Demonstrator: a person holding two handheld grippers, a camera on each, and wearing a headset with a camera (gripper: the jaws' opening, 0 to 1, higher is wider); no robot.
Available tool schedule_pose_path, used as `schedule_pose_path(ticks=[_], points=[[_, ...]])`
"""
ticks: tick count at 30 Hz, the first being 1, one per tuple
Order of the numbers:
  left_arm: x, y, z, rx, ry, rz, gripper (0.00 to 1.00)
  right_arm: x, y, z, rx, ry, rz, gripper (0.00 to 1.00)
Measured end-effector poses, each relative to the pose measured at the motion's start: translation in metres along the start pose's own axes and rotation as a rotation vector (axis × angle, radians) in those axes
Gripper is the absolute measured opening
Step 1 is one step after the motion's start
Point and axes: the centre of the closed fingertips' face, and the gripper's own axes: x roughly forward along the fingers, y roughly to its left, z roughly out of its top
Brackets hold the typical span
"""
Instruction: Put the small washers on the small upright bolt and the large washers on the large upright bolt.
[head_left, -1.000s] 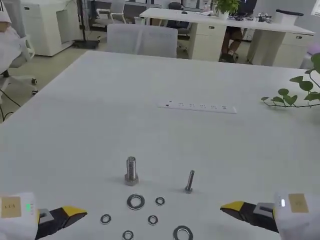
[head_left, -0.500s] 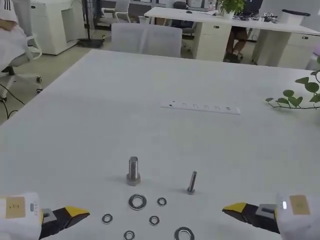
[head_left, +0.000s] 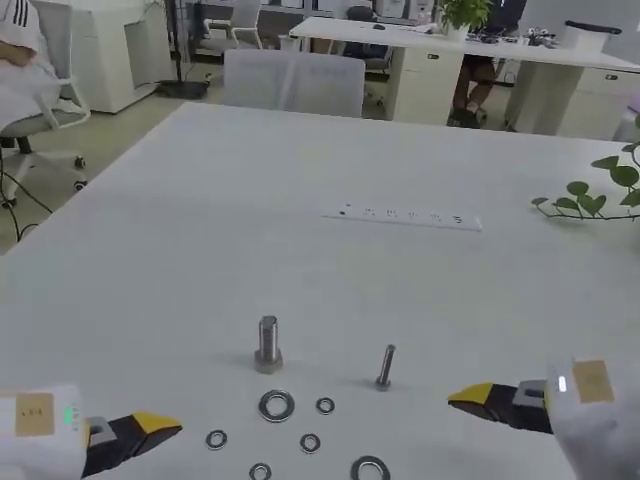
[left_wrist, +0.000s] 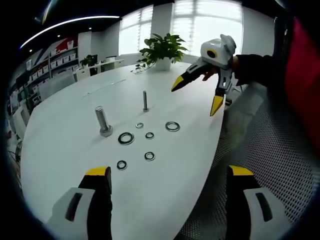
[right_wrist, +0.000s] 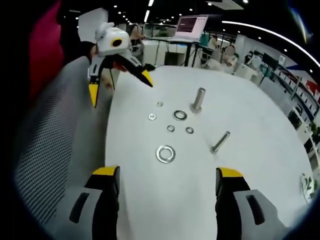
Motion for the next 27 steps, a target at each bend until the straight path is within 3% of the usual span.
schedule_pose_path(ticks=[10, 27], points=[[-0.003, -0.001, -0.001, -0.005, -0.002, 0.01, 0.96, 0.002, -0.008, 0.018, -0.084, 0.056, 0.036, 0.77], [-0.004, -0.003, -0.001, -0.01, -0.002, 0.018, 0.95, 0.015, -0.007, 0.029, -0.172, 0.132, 0.105, 0.74]])
